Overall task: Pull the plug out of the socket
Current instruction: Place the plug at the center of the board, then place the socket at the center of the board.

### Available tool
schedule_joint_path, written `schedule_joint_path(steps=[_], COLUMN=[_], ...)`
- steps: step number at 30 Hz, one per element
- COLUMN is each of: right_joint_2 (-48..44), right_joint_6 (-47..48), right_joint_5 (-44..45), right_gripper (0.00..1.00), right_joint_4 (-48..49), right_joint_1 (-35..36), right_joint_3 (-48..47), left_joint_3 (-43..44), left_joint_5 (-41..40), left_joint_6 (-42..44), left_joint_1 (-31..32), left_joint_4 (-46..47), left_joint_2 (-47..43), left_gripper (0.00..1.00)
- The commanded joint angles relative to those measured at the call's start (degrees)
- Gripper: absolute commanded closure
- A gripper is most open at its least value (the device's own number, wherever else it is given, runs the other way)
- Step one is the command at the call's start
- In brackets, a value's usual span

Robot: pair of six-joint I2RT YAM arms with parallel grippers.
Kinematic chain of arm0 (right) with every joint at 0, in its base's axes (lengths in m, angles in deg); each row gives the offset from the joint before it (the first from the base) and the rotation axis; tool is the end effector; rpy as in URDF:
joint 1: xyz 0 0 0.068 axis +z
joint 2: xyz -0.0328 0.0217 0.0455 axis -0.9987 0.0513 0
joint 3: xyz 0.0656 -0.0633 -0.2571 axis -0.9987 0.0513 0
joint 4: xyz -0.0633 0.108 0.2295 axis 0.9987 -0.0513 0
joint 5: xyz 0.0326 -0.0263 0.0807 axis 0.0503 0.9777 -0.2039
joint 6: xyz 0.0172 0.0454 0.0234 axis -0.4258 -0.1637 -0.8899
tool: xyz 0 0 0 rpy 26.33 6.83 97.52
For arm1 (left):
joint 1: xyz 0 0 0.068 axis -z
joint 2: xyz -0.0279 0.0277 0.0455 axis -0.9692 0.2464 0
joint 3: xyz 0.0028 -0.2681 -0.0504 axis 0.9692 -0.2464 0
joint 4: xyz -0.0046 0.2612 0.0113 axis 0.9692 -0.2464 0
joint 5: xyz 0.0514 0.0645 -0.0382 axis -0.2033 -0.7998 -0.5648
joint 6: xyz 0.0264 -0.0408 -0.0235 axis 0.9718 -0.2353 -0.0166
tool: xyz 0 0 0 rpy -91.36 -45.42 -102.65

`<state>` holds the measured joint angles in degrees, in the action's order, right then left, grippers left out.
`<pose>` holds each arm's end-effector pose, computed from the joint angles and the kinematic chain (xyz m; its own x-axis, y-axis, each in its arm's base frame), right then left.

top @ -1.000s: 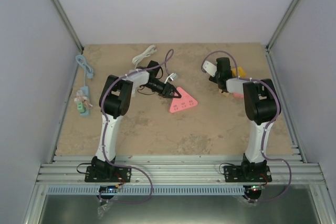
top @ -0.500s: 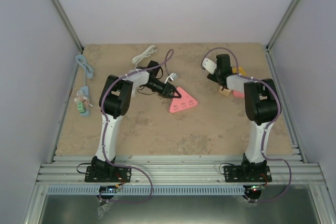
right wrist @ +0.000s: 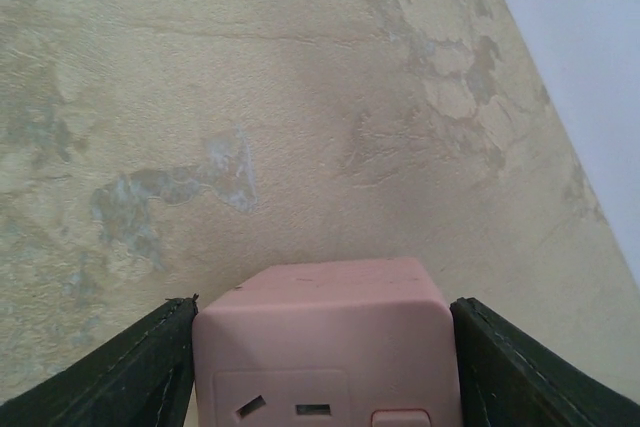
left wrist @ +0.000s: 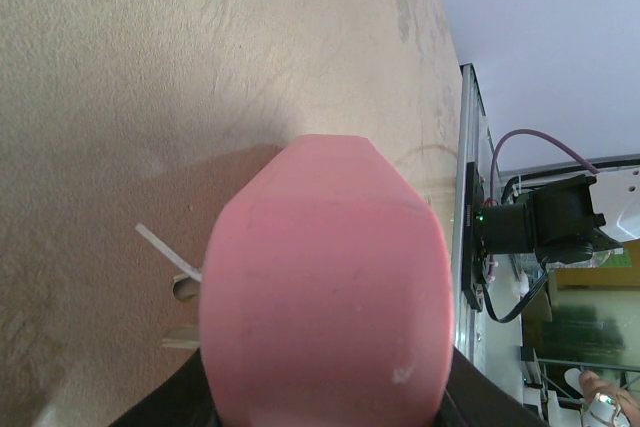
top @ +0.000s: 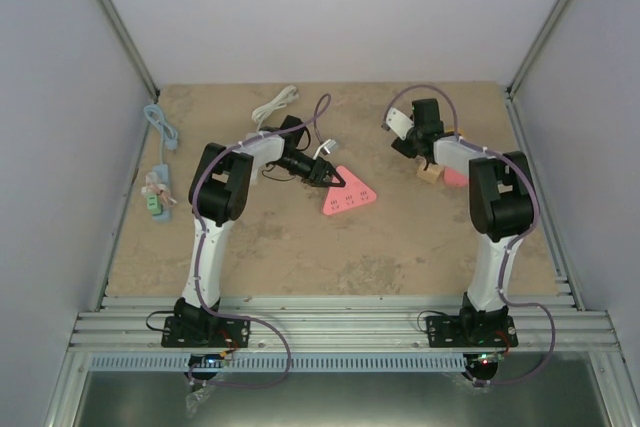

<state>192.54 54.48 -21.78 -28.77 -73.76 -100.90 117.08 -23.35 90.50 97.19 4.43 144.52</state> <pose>0.4304 0.0999 0.1668 -0.3453 -0.7821 -0.5188 -0.5876 0.6112 -0.5302 0.4051 -0.1941 0.1118 -0.8375 0.4117 -0.3591 0.4823 0.2485 -0.8400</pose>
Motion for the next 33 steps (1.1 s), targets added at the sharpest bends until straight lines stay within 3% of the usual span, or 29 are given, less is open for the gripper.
schedule_joint_path(steps=[1,7,22,33], right_joint_2=[-2.82,-4.18,-4.84,-5.41], right_joint_6=[-1.97,-2.24,-4.07,-5.08], right_joint_5=[-2.34,-4.34,-6.61,-14.52], right_gripper=[0.32,0.19,0.23,0.24], right_joint_4=[-1.59,-1.51,-5.70,-8.59], right_joint_1=[-0.11,-0.12,-0.60,-3.69], right_joint_3=[0.43,1.53,0.27,-3.57], left_joint_3=[-1.00,-1.05,-1.00,-1.00], left_joint_5=[-8.79,-8.78,-8.55,-8.45], left_joint_6=[0.83,0.83,0.86,0.95], left_joint_1=[-0.72,-0.72,-0.71,-0.79], left_joint_4=[-1.51,-1.50,-1.59,-1.58], left_joint_2=[2.55,2.55,2.54,2.62], left_gripper=[1.00,1.00,1.00,1.00])
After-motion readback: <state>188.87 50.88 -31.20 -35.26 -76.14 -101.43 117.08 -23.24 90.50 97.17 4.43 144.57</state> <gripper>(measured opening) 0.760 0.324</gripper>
